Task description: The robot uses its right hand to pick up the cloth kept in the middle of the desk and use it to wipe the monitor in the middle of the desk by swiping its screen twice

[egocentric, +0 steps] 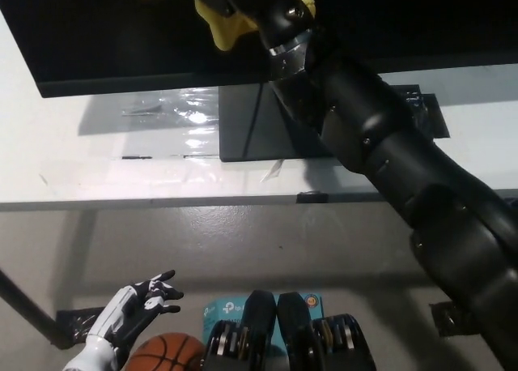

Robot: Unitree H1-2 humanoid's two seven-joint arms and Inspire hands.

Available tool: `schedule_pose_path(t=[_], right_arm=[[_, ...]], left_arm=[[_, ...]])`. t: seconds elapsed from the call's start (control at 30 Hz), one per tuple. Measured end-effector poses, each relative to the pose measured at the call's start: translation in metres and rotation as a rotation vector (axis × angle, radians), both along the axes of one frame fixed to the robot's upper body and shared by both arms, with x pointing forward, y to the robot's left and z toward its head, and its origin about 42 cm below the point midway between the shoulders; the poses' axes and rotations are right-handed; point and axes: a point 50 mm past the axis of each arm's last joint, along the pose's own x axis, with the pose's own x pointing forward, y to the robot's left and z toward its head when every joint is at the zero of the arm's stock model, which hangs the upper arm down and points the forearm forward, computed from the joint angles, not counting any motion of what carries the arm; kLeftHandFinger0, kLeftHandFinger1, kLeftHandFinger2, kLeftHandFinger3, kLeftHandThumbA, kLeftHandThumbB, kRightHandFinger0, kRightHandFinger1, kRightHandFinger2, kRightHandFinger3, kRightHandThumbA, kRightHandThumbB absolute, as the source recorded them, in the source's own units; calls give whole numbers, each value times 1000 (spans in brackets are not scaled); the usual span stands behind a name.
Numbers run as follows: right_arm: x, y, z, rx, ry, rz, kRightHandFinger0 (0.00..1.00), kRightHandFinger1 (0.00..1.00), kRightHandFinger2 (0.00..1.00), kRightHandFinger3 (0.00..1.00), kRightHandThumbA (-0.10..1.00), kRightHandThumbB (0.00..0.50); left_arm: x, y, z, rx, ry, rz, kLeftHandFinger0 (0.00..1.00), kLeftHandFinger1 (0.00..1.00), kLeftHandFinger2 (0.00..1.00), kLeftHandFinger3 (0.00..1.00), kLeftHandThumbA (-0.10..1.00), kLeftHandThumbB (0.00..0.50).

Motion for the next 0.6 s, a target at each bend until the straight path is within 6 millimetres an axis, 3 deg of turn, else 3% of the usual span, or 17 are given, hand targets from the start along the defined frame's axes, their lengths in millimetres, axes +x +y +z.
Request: schedule_pose_path(t=[0.07, 0.17, 0.3, 0.33, 0.4, 0.43, 0.47, 0.5, 0.57, 0.6], right_arm=[[0, -5, -1, 1, -4, 2, 0, 0, 17, 69, -100, 224], [0, -16, -2, 2, -17, 2, 0, 0, 53, 264, -100, 227], [0, -54, -8, -4, -45, -12, 0, 0, 158, 398, -100, 201], [-2, -66, -13, -12, -43, -18, 0, 0, 225, 499, -100, 144], [-7, -89, -20, -21, -56, -27, 0, 0, 260, 568, -100, 159], [-11, -103, -26, -25, -57, -34, 0, 0, 93, 380, -100, 259], [-15, -115, -32, -28, -55, -40, 0, 4, 215, 503, -100, 274], [-18, -123, -37, -32, -51, -45, 0, 0, 176, 507, -100, 262], [-28, -145, -50, -48, -37, -61, 0, 0, 96, 339, -100, 255], [-32, -155, -55, -54, -32, -68, 0, 0, 86, 290, -100, 229]], left_arm=[[0, 1, 0, -1, 0, 2, 763, 787, 966, 1000, 333, 56], [0, 2, 0, -2, 0, 7, 777, 798, 960, 1000, 356, 58], [-2, 3, -1, -2, 5, 10, 760, 781, 927, 1000, 403, 88], [-3, 3, -2, -2, 6, 10, 755, 775, 919, 1000, 415, 98], [-3, 4, -2, -2, 6, 9, 768, 775, 910, 1000, 407, 98], [-3, 4, -2, -3, 6, 10, 768, 771, 908, 1000, 409, 91], [-3, 5, -2, -3, 6, 11, 767, 768, 907, 1000, 411, 91], [-3, 5, -2, -3, 6, 13, 768, 768, 903, 1000, 416, 94], [-4, 6, -3, -3, 8, 15, 767, 768, 905, 1000, 426, 101], [-4, 6, -3, -3, 8, 15, 766, 769, 906, 1000, 428, 101]])
